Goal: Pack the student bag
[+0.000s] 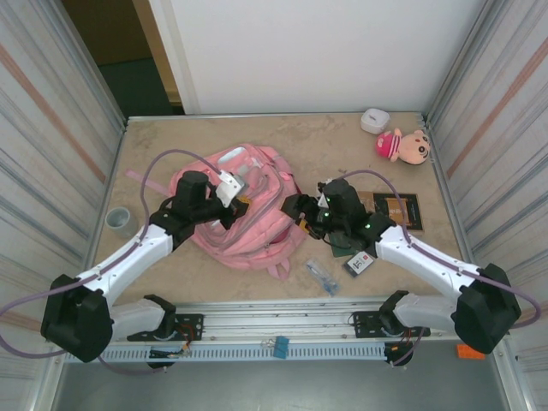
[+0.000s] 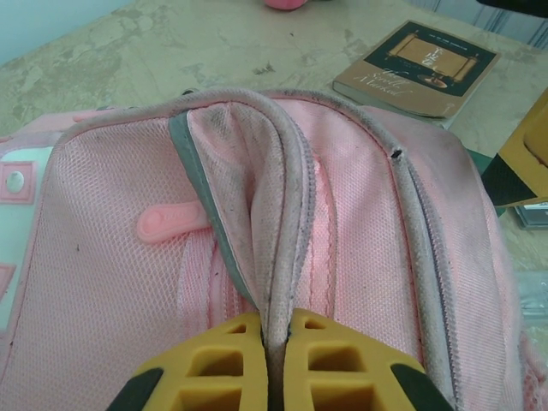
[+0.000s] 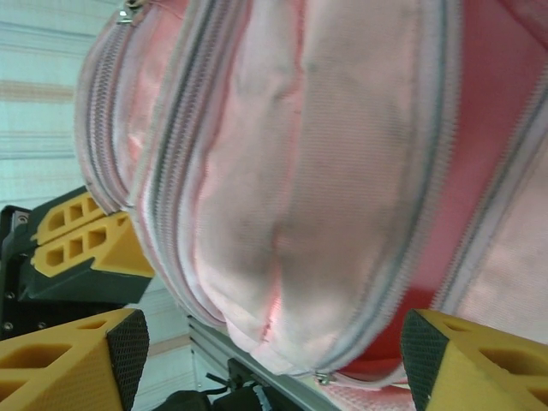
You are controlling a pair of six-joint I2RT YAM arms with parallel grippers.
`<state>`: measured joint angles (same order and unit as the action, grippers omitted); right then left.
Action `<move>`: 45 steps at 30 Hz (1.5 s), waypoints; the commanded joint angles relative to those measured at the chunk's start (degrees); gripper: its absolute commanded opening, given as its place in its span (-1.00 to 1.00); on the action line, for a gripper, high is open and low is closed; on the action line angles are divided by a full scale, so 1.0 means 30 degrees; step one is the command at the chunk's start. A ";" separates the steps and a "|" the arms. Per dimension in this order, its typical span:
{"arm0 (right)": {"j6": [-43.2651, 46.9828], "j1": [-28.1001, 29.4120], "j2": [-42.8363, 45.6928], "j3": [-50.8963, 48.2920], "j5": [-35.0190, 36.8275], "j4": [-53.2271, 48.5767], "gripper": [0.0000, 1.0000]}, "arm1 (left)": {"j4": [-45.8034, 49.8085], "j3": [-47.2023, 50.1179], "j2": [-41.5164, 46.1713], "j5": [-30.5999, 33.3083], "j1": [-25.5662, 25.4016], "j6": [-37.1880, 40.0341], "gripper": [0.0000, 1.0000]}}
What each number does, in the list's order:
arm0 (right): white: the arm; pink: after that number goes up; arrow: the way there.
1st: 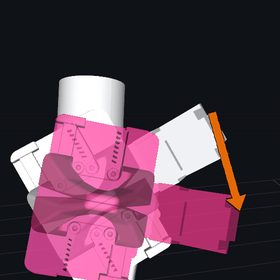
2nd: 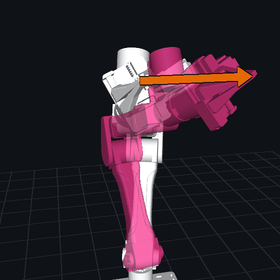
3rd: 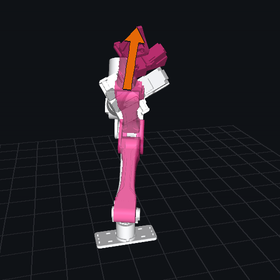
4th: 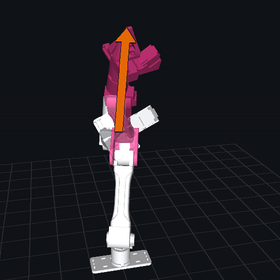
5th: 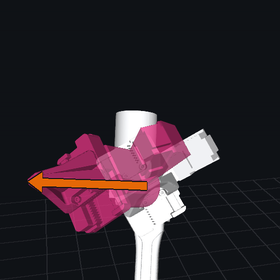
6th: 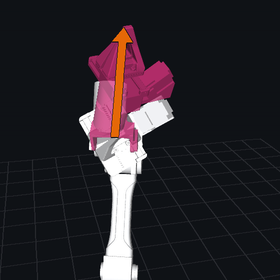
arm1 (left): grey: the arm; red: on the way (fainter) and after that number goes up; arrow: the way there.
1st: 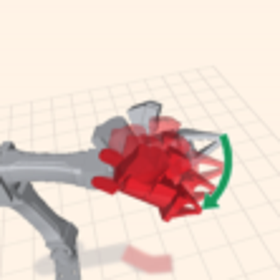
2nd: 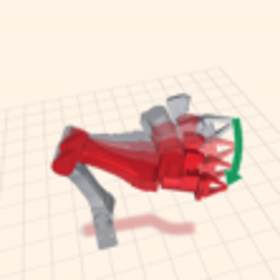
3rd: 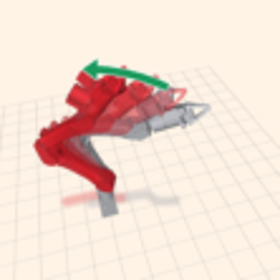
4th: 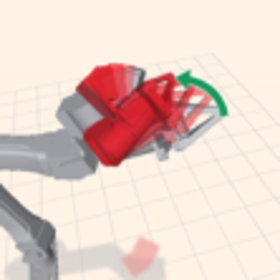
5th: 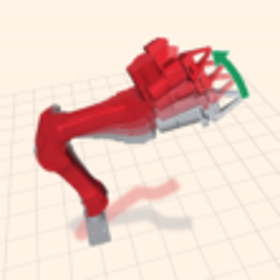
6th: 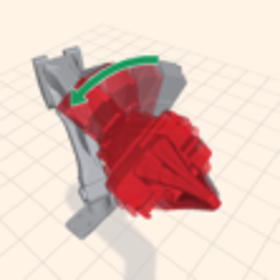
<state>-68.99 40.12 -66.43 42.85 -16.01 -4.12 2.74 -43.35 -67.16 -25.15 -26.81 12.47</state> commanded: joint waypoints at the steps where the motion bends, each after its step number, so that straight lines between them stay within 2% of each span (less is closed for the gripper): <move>1: 0.0108 -0.0079 0.0212 -0.0465 0.0452 0.0882 0.57 | -0.1510 -0.0578 0.1059 -0.1840 0.0320 0.0800 -1.00; 11: -0.0402 0.0883 -0.2365 -0.0066 -0.0031 0.4481 0.54 | -0.1484 -0.1043 0.0891 -0.4107 0.0761 0.0688 -1.00; 13: -0.0388 0.1150 -0.2823 0.0303 0.0073 0.4882 0.43 | -0.1668 -0.1000 0.0883 -0.4309 0.0762 0.0408 -1.00; 14: -0.0382 0.1285 -0.2988 0.0511 0.0176 0.4978 0.27 | -0.1685 -0.0990 0.0890 -0.4409 0.0775 0.0248 -1.00; 15: -0.0396 0.1412 -0.3089 0.0602 0.0387 0.5102 0.21 | -0.1656 -0.0989 0.0881 -0.4369 0.0762 0.0005 -1.00; 16: -0.0489 0.1563 -0.3131 0.0657 0.0707 0.5228 0.04 | -0.1555 -0.1018 0.0947 -0.4210 0.0762 -0.0237 -1.00; 18: -0.0592 0.1736 -0.3131 0.0578 0.1018 0.5969 -0.28 | -0.1200 -0.1017 0.1278 -0.3133 0.0716 -0.1332 -1.00; 21: -0.1085 0.1836 -0.2918 0.0202 0.1627 0.7247 -0.75 | -0.0352 -0.0741 0.2410 -0.1617 0.0397 -0.2928 -0.72; 24: -0.1122 0.1950 -0.2743 0.0140 0.2047 0.8122 -0.96 | 0.1083 -0.0371 0.4019 0.1556 -0.0557 -0.4290 -0.49; 27: -0.0968 0.2066 -0.2774 0.0627 0.2106 0.8234 -0.99 | 0.3124 -0.0230 0.5535 0.4768 -0.1573 -0.6334 -0.23; 30: -0.0968 0.2249 -0.2672 0.0961 0.2612 0.8329 -1.00 | 0.5189 -0.0230 0.6935 0.7025 -0.3123 -0.8113 -0.17; 35: -0.0751 0.2411 -0.2410 0.1495 0.3295 0.7967 -1.00 | 0.8195 -0.0257 0.7855 1.1372 -0.7567 -1.2265 -0.19; 37: -0.0563 0.2397 -0.2375 0.1829 0.3375 0.7382 -1.00 | 0.9354 -0.0405 0.7470 1.3716 -0.9500 -1.4548 -0.17; 40: -0.0353 0.2448 -0.2415 0.2248 0.3345 0.6948 -1.00 | 1.0128 -0.0695 0.6096 1.5177 -1.1787 -1.6911 -0.15; 43: -0.0370 0.2534 -0.2508 0.2466 0.3228 0.6971 -1.00 | 1.0666 -0.1367 0.4280 1.6362 -1.3348 -1.8625 -0.10; 45: -0.0352 0.2613 -0.2537 0.2567 0.3198 0.6862 -1.00 | 1.0917 -0.1783 0.3328 1.6953 -1.3743 -1.9657 -0.07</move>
<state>-71.46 47.42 -75.42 47.09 -8.56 13.34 32.12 -45.78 -55.07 18.20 -66.78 -37.45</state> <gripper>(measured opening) 0.084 0.459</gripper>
